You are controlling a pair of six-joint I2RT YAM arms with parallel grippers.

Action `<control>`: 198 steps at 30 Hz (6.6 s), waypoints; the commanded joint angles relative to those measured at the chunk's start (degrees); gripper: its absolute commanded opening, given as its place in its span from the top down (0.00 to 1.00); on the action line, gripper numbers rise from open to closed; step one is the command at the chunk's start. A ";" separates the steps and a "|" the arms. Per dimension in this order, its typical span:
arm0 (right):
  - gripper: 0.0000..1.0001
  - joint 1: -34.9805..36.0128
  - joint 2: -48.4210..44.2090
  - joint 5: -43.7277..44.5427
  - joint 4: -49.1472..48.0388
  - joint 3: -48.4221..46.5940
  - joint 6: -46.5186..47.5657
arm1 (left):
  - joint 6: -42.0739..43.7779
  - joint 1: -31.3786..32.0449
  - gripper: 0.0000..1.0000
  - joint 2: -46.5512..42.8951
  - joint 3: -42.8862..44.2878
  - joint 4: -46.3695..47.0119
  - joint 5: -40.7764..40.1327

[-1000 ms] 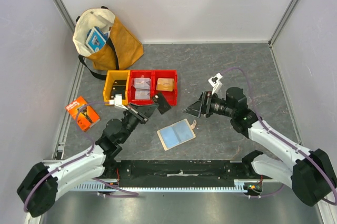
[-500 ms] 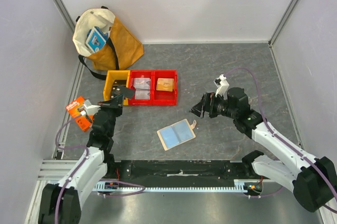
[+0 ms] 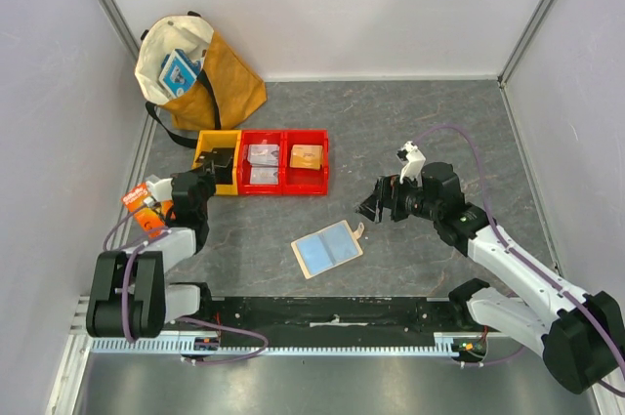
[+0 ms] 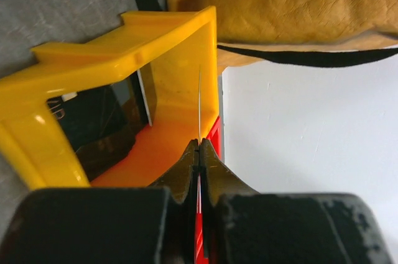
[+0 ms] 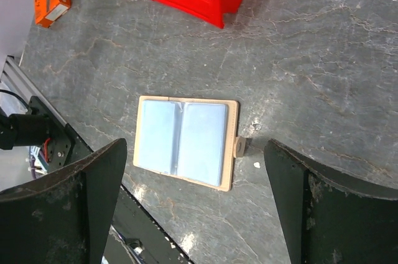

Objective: Take the credit cards out of the card holder
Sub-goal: Place the credit card in the storage box, then remove the credit card from the card holder.

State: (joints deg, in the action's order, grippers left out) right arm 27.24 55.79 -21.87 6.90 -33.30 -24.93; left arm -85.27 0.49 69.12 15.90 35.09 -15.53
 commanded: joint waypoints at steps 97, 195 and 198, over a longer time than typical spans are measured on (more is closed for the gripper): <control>0.48 15.73 25.77 7.54 -8.65 0.25 -3.46 | 30.43 43.01 0.75 4.97 11.17 -44.14 26.87; 0.55 16.26 25.51 13.00 -2.06 -1.42 0.05 | 34.39 46.79 0.74 12.61 14.86 -47.22 27.92; 0.55 16.44 25.68 12.73 -2.24 -1.33 -0.03 | 34.39 46.88 0.74 12.88 14.95 -47.13 27.92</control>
State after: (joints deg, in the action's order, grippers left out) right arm 43.70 80.68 -9.02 6.22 -35.27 -25.45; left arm -52.90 46.26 79.90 32.49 -9.56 12.56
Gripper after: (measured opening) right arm 0.452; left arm 0.258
